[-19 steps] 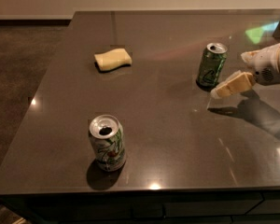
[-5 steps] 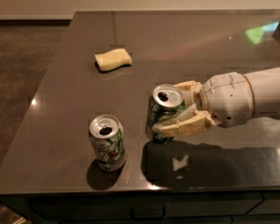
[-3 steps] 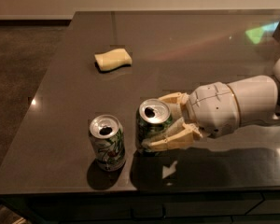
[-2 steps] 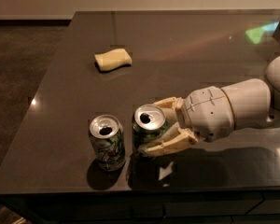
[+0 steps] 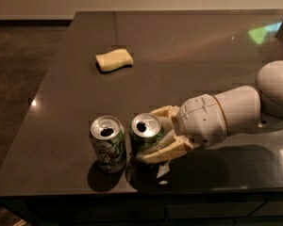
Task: Move green can near 7up can
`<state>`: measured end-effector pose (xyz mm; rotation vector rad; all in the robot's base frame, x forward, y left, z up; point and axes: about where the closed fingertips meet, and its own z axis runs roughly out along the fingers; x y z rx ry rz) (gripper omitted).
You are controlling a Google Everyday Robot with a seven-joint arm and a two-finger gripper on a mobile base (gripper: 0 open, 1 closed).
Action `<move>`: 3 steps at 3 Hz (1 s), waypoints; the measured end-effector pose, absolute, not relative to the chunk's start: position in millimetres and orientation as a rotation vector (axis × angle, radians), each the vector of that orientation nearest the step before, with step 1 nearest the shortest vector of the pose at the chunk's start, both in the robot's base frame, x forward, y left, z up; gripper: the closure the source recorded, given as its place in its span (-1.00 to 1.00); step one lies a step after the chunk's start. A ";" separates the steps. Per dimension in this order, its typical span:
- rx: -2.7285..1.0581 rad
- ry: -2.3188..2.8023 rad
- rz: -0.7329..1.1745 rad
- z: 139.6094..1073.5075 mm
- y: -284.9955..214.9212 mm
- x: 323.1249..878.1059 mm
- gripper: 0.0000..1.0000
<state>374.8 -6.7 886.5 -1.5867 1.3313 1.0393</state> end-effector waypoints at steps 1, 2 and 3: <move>-1.591 1.328 1.040 887.3 -4.9 373.9 -0.74; -1.595 1.326 1.040 887.5 -3.3 373.2 -1.00; -1.595 1.326 1.040 887.6 -3.2 373.1 -1.00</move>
Offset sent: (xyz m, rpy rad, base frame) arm -0.0007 0.0014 0.0005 -0.0010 -0.0011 0.0031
